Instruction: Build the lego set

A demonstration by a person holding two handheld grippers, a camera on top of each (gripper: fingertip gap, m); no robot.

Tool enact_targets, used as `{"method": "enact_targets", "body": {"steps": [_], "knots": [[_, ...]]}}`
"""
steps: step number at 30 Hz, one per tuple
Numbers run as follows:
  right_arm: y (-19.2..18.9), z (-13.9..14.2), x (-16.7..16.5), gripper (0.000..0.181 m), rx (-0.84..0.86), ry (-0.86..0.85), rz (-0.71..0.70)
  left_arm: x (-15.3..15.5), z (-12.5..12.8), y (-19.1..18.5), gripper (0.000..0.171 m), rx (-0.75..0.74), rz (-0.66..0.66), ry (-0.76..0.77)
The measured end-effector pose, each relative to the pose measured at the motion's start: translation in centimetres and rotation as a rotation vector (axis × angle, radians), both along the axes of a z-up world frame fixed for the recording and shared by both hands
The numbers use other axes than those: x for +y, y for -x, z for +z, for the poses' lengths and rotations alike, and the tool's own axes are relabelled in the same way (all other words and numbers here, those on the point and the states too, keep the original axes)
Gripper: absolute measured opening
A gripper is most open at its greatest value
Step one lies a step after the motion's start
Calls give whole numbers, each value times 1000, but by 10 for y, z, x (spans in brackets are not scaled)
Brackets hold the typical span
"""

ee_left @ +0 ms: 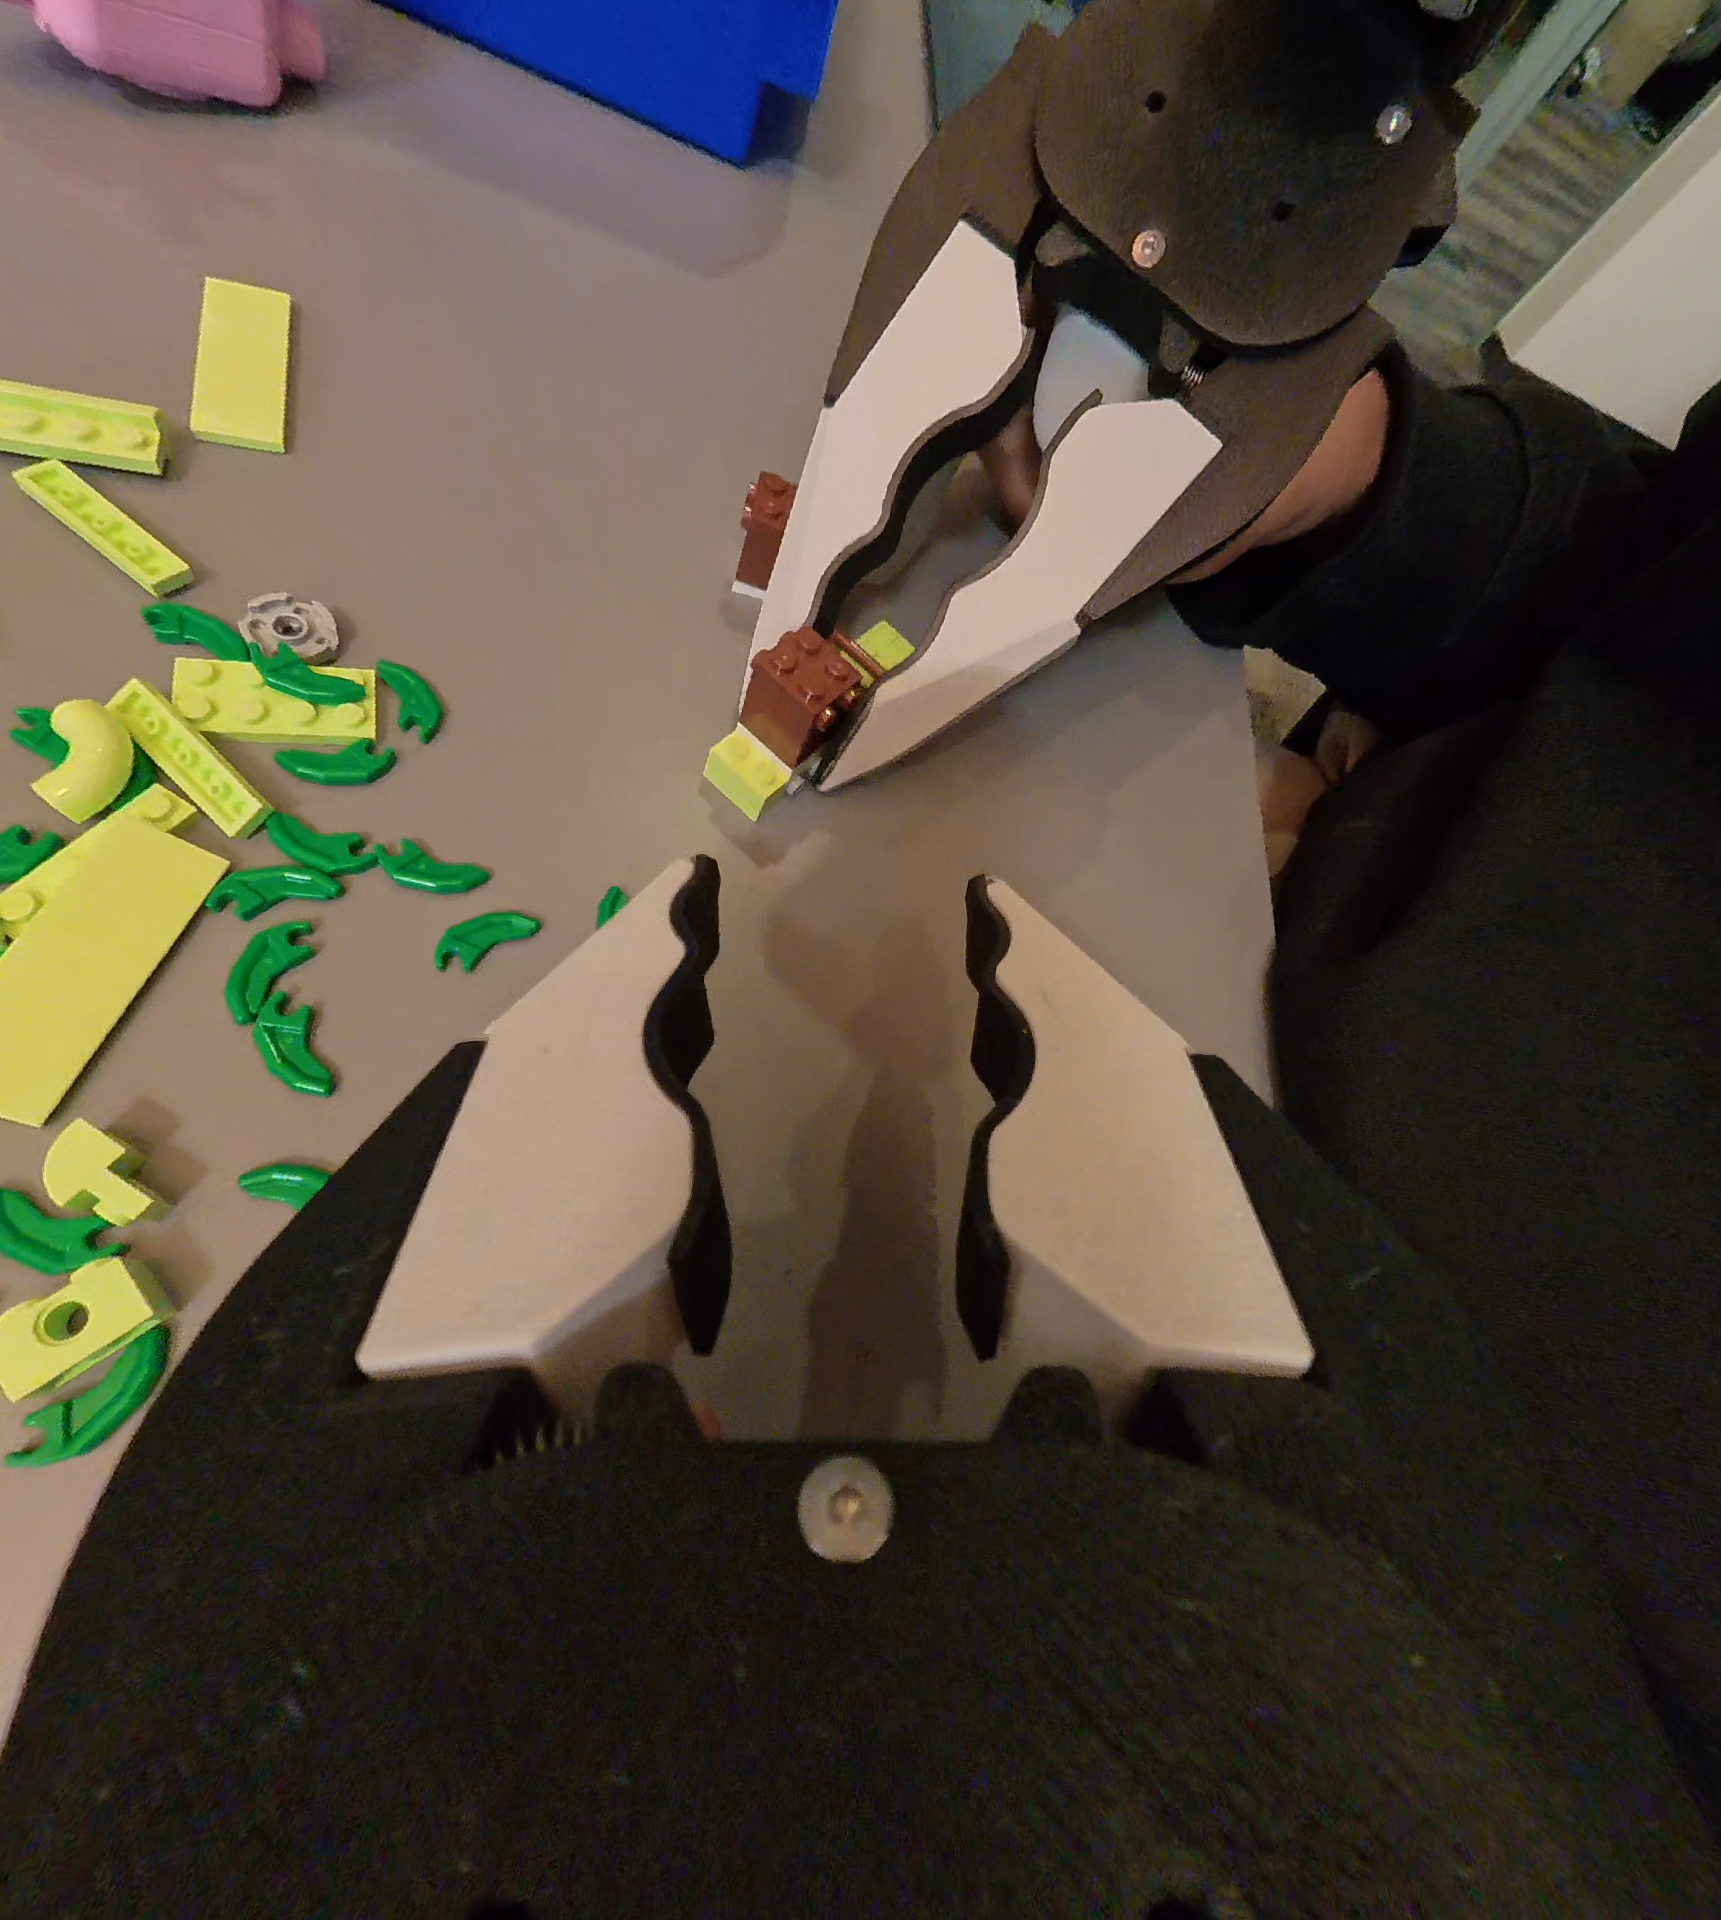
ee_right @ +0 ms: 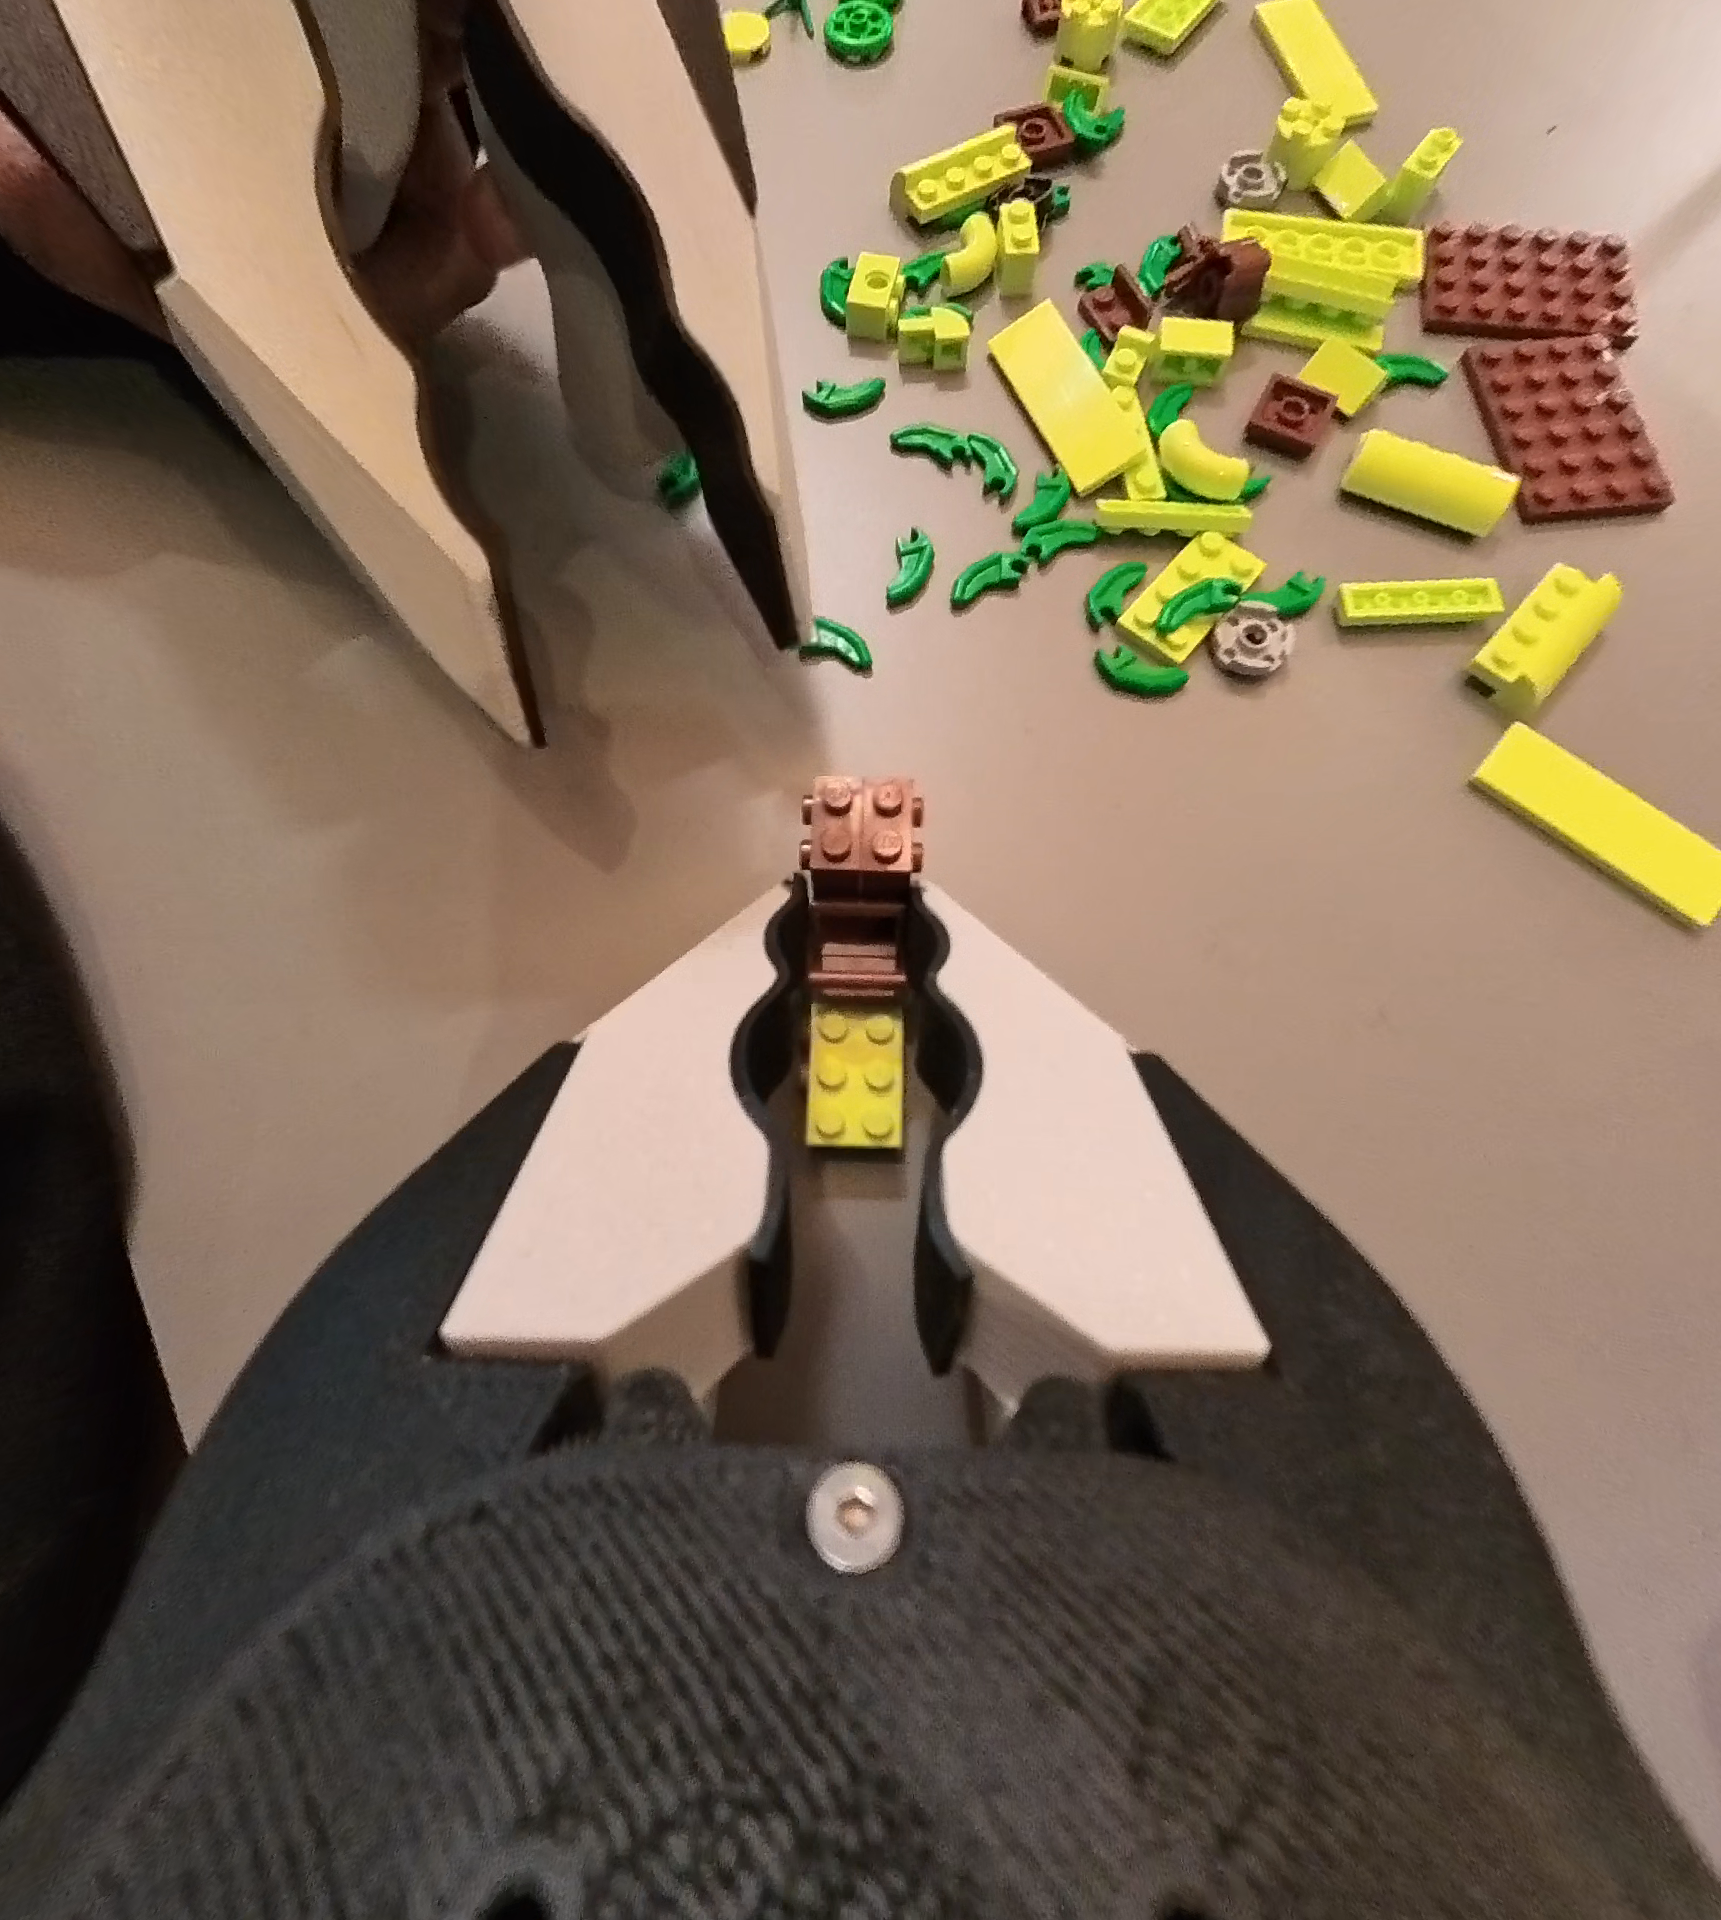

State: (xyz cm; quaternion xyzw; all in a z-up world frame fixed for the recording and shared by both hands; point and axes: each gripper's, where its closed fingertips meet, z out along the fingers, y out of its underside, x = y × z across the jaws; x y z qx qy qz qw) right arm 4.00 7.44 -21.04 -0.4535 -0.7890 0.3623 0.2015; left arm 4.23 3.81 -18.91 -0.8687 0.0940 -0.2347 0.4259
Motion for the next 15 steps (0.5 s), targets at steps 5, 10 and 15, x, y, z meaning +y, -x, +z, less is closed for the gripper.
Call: {"method": "enact_targets", "body": {"steps": [5,10,15], "knots": [[-1,-1,-2,22,-3,-3,18,0,-4,-3,46,25,-17,20],[0,-1,-1,33,3,-16,8,0,0,0,46,-9,1,3],[0,-1,0,36,1,-12,-2,1,1,4,46,-6,26,-6]]}}
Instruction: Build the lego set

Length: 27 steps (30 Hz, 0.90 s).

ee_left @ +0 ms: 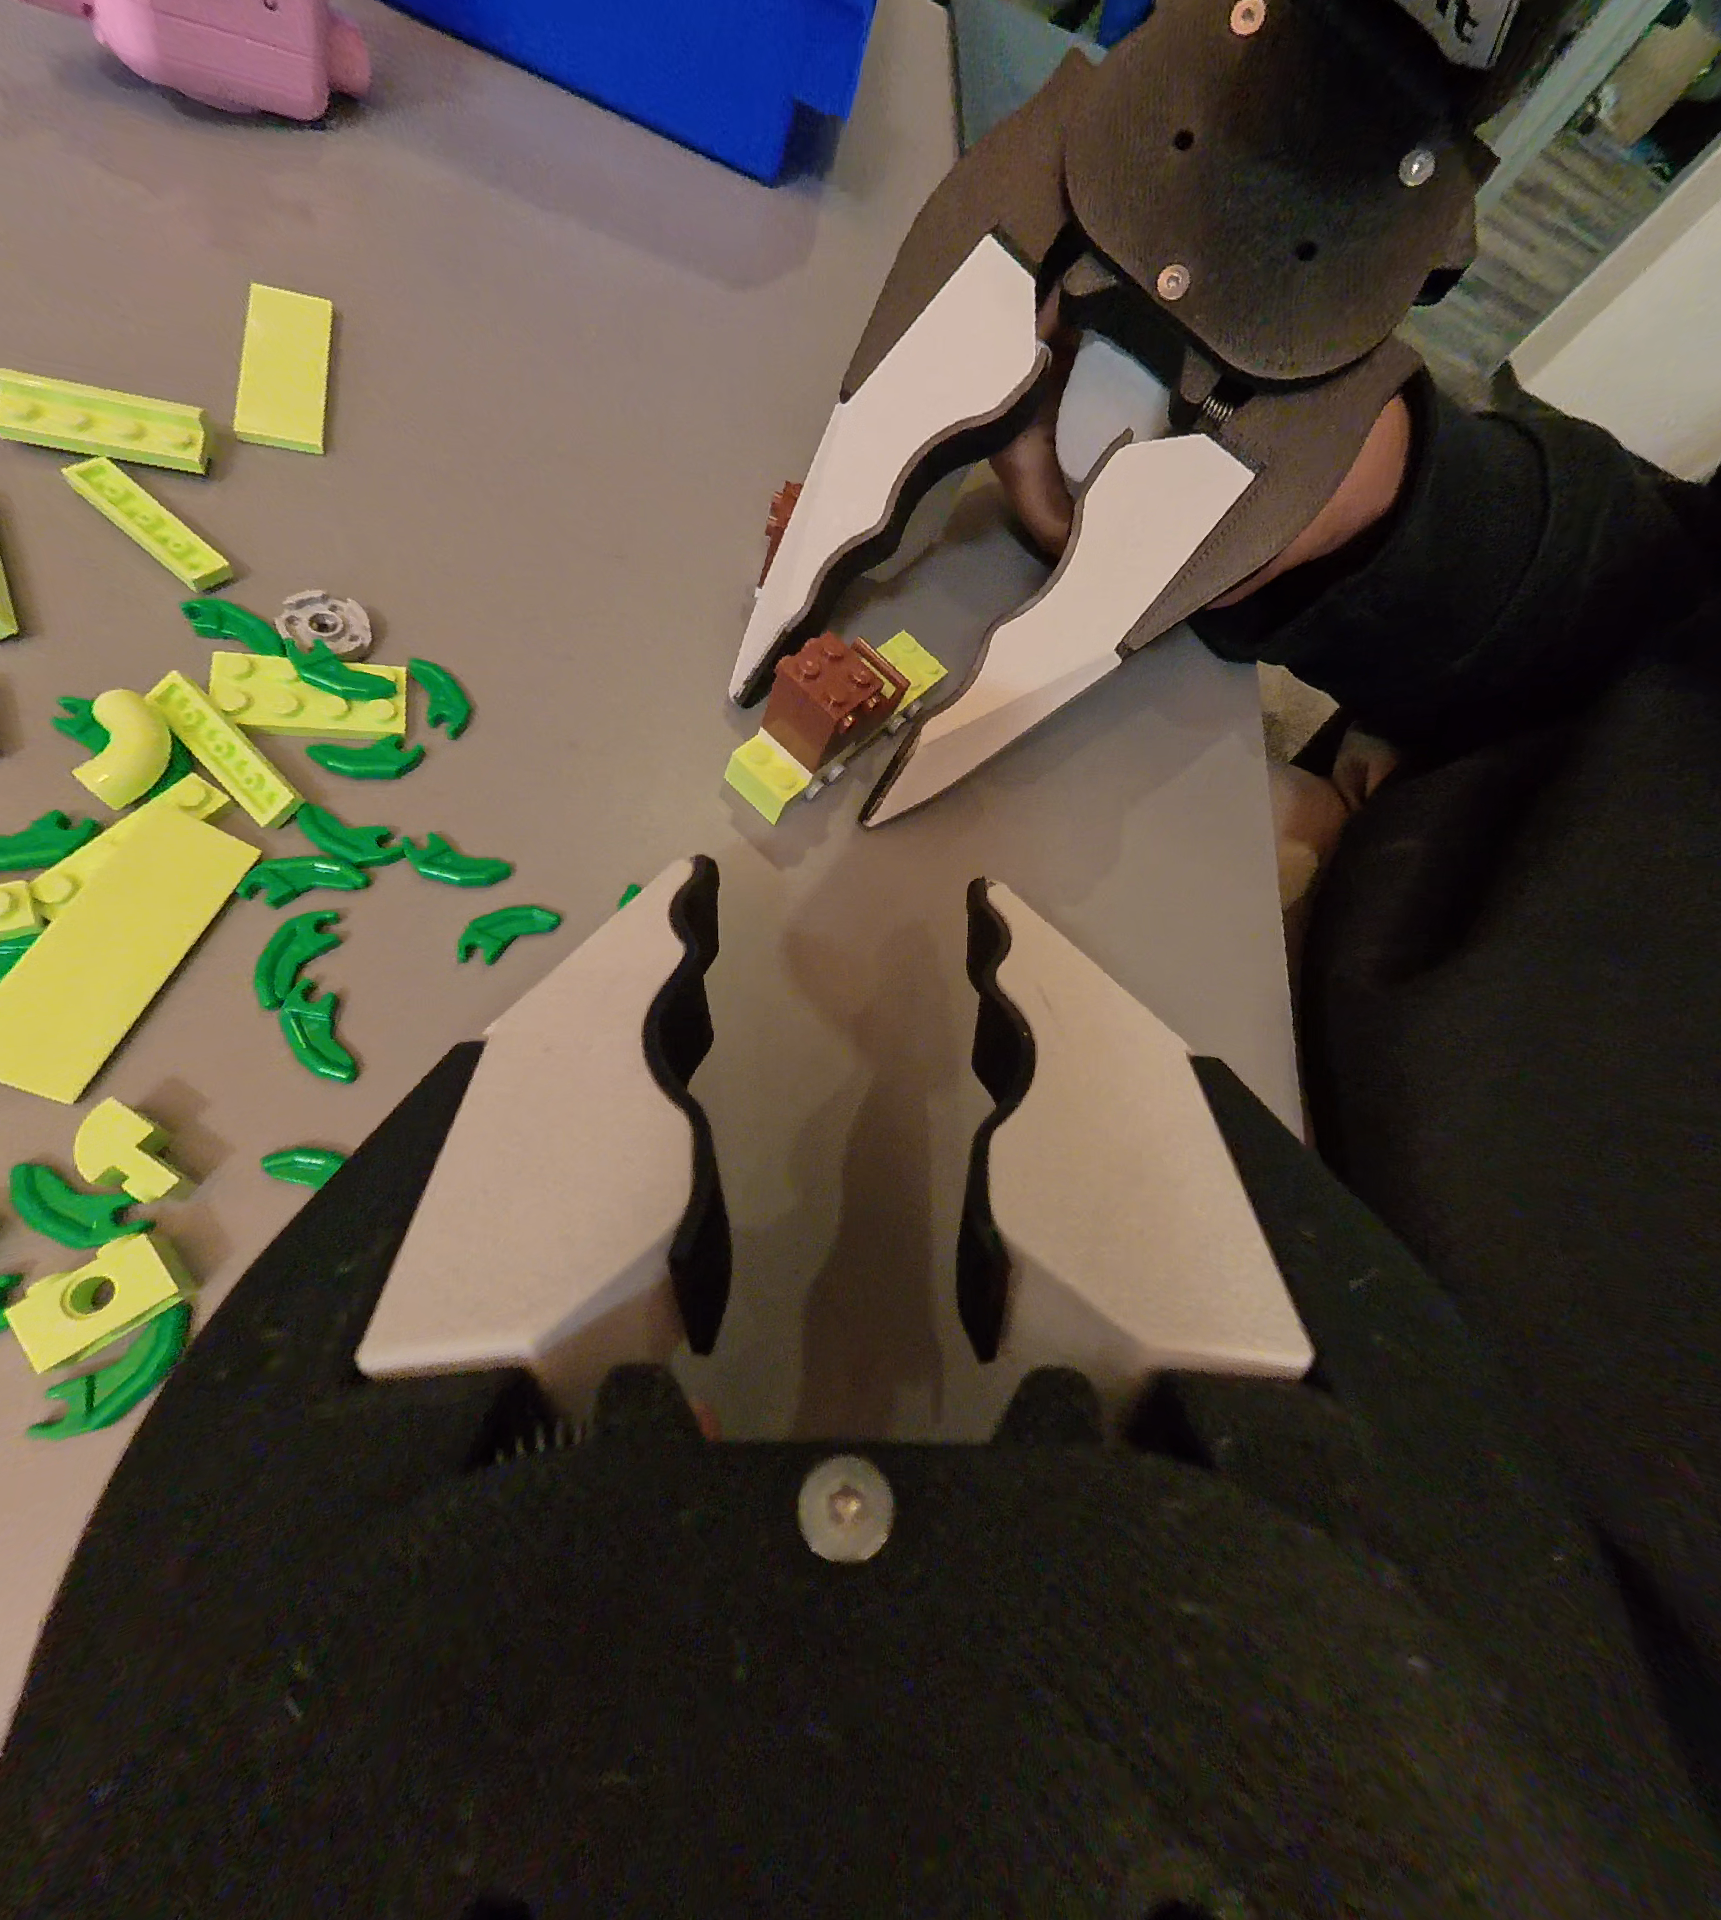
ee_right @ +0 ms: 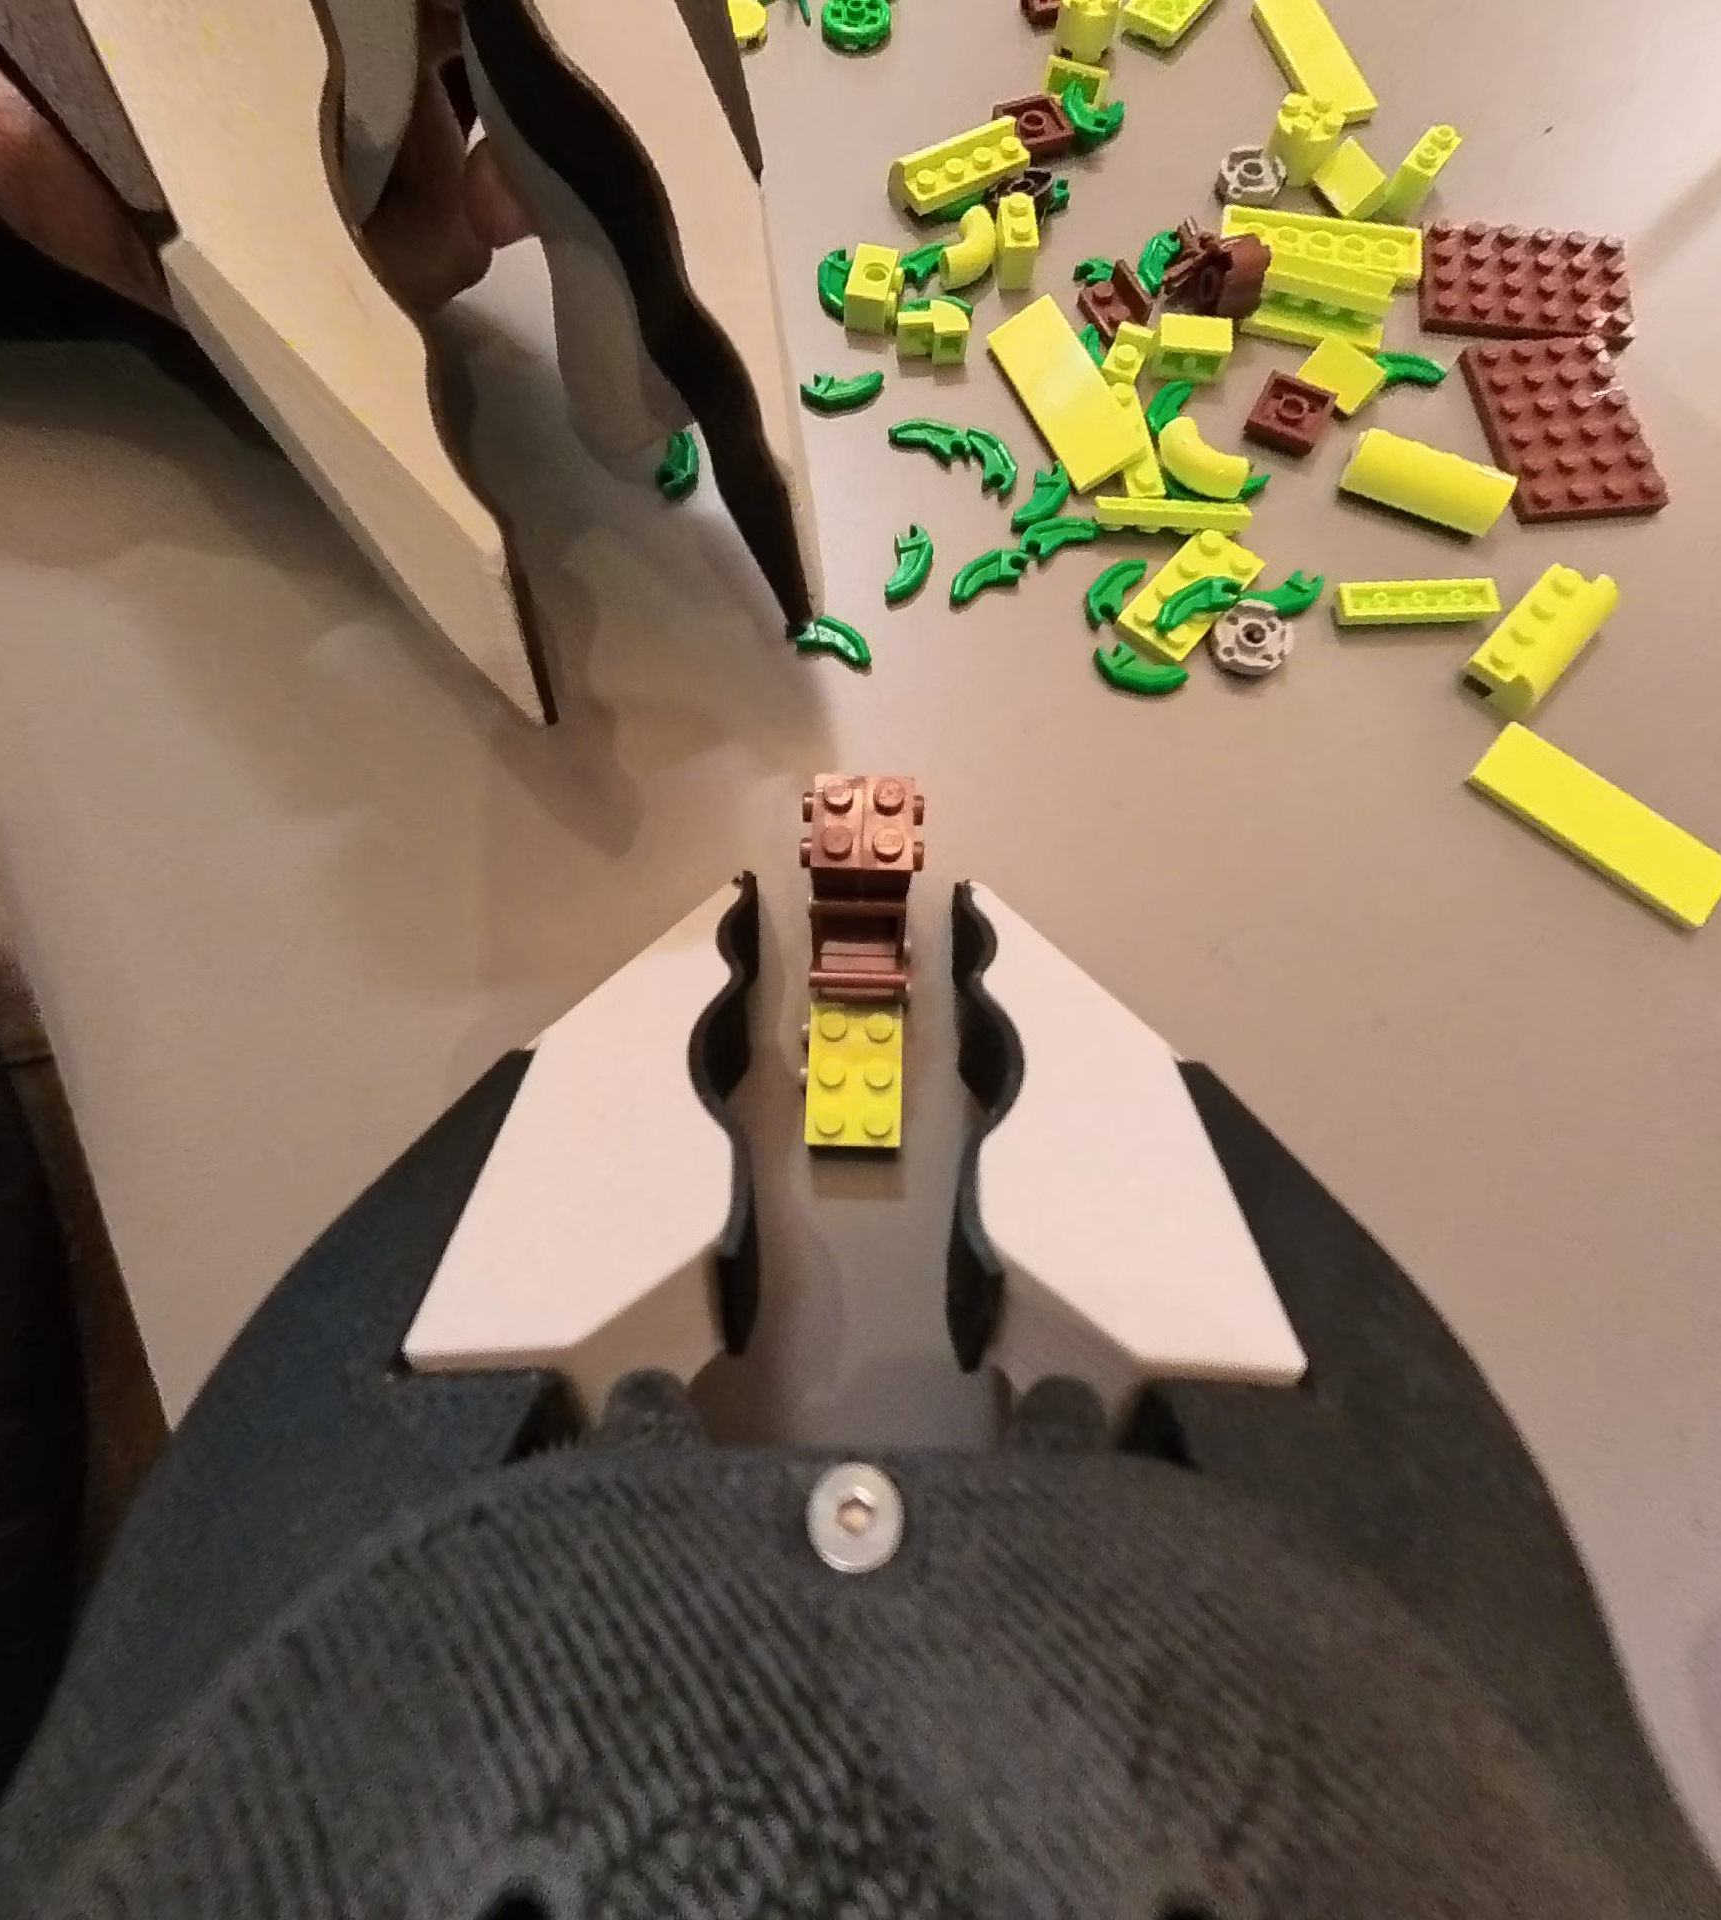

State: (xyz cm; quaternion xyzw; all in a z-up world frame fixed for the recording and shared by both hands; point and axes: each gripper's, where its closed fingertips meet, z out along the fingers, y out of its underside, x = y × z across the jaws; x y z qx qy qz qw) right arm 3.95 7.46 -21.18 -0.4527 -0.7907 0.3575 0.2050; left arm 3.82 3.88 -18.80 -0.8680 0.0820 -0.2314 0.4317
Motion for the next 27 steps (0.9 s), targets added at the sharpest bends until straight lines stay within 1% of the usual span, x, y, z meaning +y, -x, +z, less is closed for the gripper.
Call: {"method": "enact_targets", "body": {"steps": [8,12,15,18,22,27], "knots": [[-1,0,1,36,1,-3,-3,-1,-9,-5,46,123,-17,21],[-6,2,7,52,41,-43,-4,-2,-13,-4,46,178,-9,33],[-9,13,17,52,115,-50,-9,-2,-13,-2,46,194,7,31],[-14,26,25,53,144,34,-34,-1,-14,1,46,202,31,38],[-23,23,33,53,112,75,-46,-1,-16,2,46,221,35,45],[-28,25,25,47,140,67,-7,6,-18,-2,46,240,26,47]]}}
